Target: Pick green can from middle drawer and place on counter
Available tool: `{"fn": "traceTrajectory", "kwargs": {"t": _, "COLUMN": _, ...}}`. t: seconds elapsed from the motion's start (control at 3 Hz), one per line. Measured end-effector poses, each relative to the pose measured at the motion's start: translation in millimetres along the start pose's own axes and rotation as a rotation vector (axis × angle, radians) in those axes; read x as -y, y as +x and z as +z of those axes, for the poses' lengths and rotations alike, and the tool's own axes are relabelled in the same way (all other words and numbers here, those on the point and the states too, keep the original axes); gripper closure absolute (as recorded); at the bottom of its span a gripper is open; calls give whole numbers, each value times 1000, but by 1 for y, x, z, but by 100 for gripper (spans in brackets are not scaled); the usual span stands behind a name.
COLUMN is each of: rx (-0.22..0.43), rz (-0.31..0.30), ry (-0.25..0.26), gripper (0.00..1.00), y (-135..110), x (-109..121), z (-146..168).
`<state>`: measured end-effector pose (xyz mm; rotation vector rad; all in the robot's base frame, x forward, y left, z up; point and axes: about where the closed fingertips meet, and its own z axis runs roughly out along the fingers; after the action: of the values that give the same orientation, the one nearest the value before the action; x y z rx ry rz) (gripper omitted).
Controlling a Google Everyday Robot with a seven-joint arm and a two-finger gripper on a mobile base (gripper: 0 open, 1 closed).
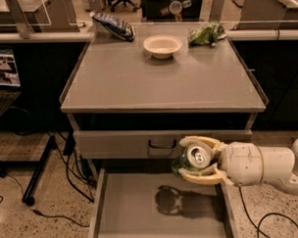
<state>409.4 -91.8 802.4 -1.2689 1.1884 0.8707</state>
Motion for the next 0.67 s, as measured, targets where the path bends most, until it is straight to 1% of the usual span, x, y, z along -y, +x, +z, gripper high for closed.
{"fn": "traceTrajectory", "kwargs": {"t": 0.33, "rx": 23, "rz": -21, "ry": -19, "gripper": 100, "y": -18, "x": 1, "z": 3}}
{"fn": "traceTrajectory", "kwargs": {"t": 0.67, "rx": 33, "rz": -76, "ry": -29, "gripper": 100, "y": -65, "x": 11, "z": -2}}
